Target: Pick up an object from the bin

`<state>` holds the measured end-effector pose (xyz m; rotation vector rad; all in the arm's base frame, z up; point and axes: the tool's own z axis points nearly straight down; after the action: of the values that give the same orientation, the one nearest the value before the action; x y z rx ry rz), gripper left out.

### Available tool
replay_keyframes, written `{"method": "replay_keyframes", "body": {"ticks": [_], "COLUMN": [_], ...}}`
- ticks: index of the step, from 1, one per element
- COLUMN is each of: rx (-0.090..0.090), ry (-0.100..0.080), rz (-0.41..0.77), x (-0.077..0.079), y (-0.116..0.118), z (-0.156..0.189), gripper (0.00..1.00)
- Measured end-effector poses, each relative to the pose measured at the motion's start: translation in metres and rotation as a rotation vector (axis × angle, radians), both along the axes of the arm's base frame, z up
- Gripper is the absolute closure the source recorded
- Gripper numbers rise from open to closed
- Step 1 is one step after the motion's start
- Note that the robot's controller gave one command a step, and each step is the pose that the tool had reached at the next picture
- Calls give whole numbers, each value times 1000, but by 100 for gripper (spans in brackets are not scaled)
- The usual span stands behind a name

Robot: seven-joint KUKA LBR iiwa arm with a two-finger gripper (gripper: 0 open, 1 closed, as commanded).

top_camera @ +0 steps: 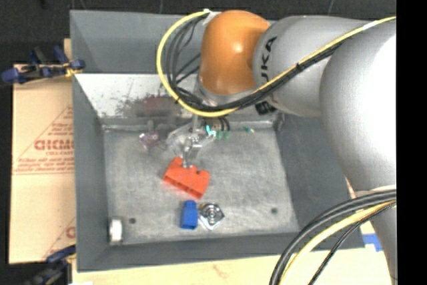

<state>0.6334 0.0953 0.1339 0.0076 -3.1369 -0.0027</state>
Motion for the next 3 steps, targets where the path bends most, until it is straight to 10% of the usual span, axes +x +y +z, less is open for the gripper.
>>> {"method": "replay_keyframes", "body": {"ticks": [3], "rx": [2], "ry": [-13], "rz": [136], "x": [20], "y": [-35], "z": [-55], "gripper": [0]}}
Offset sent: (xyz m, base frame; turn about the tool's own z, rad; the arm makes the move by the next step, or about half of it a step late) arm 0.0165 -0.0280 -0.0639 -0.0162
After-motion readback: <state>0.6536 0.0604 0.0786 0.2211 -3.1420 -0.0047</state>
